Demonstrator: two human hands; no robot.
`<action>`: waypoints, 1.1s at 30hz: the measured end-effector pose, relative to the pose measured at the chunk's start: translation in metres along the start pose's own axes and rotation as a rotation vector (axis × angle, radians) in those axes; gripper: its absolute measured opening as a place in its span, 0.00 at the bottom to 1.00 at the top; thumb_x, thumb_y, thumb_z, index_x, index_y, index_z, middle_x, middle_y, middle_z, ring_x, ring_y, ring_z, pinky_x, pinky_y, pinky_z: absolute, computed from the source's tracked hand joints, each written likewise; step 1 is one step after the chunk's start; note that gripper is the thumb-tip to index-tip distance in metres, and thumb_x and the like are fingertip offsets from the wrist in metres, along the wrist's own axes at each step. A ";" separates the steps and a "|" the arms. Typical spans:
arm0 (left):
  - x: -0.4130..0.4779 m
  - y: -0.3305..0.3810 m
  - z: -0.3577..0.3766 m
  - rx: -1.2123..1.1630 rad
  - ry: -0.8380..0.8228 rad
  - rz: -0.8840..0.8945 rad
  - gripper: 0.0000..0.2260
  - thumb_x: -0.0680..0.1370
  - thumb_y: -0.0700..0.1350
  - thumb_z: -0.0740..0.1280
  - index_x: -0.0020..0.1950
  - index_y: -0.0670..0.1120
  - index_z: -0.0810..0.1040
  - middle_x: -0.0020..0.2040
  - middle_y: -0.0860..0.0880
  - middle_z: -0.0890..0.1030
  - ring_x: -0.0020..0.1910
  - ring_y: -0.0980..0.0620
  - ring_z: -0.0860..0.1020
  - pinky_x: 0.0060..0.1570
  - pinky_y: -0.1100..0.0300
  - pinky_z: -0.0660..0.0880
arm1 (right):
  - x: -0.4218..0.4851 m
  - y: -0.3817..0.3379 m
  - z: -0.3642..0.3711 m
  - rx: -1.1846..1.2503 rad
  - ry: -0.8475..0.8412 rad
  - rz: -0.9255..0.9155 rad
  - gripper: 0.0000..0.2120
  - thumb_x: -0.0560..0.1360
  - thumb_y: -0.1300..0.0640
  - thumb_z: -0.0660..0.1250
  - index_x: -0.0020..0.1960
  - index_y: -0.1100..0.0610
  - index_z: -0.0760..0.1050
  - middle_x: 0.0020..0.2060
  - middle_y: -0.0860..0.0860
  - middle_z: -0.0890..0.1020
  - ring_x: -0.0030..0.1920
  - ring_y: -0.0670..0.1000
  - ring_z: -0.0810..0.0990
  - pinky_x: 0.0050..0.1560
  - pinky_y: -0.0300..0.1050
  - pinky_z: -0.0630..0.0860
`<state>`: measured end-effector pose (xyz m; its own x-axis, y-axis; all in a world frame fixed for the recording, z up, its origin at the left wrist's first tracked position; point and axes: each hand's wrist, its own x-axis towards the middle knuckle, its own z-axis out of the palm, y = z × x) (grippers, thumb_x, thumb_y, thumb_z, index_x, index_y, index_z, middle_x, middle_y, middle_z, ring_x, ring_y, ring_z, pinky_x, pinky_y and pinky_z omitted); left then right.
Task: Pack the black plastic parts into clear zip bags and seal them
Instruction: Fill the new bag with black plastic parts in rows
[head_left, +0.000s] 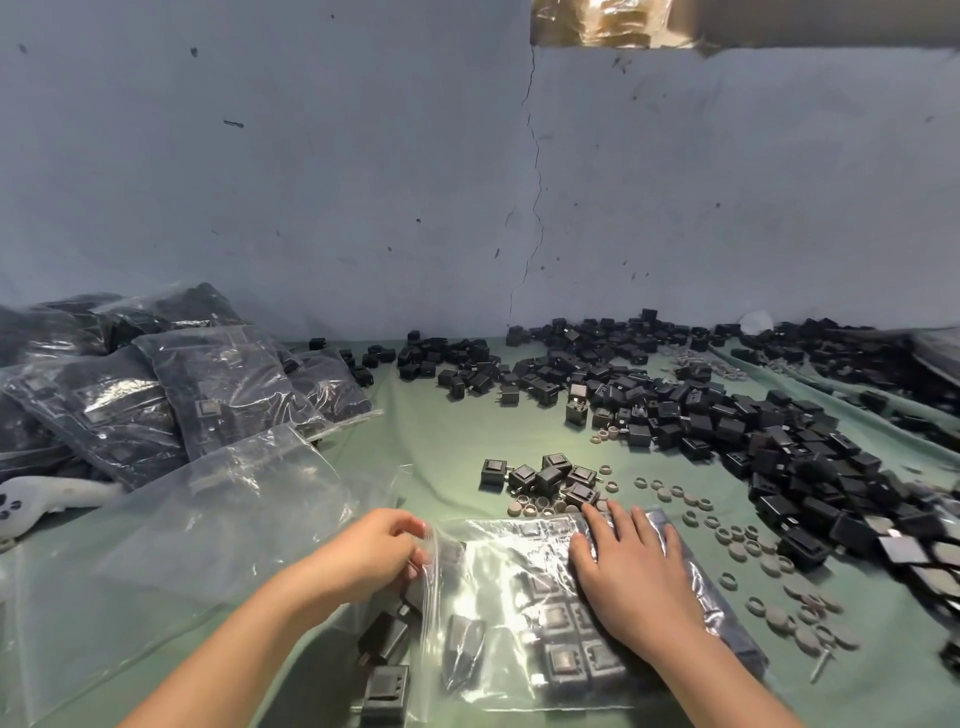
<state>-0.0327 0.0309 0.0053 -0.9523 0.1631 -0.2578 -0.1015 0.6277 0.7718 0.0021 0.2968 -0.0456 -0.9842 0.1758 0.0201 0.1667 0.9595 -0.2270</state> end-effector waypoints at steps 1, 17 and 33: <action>-0.002 0.002 0.003 -0.145 0.013 -0.040 0.13 0.80 0.30 0.56 0.59 0.38 0.76 0.40 0.43 0.83 0.33 0.50 0.76 0.36 0.60 0.75 | 0.000 0.000 0.000 0.000 -0.001 -0.001 0.29 0.82 0.40 0.39 0.82 0.46 0.45 0.82 0.49 0.48 0.81 0.53 0.44 0.78 0.59 0.37; -0.003 -0.013 0.026 0.253 -0.087 0.227 0.09 0.75 0.62 0.66 0.53 0.63 0.76 0.43 0.56 0.78 0.37 0.58 0.75 0.43 0.61 0.74 | -0.002 -0.001 -0.002 0.010 0.000 -0.010 0.29 0.82 0.41 0.40 0.82 0.46 0.47 0.82 0.50 0.49 0.81 0.53 0.44 0.78 0.59 0.38; -0.005 -0.017 0.053 0.362 0.232 0.296 0.13 0.76 0.64 0.63 0.58 0.62 0.71 0.54 0.60 0.76 0.59 0.54 0.73 0.62 0.51 0.68 | -0.003 -0.002 -0.004 0.013 -0.006 -0.007 0.29 0.82 0.41 0.39 0.82 0.46 0.47 0.82 0.50 0.49 0.81 0.53 0.45 0.78 0.60 0.37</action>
<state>-0.0109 0.0593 -0.0371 -0.9681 0.2260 0.1086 0.2487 0.8100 0.5311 0.0051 0.2953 -0.0415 -0.9857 0.1679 0.0162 0.1592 0.9578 -0.2392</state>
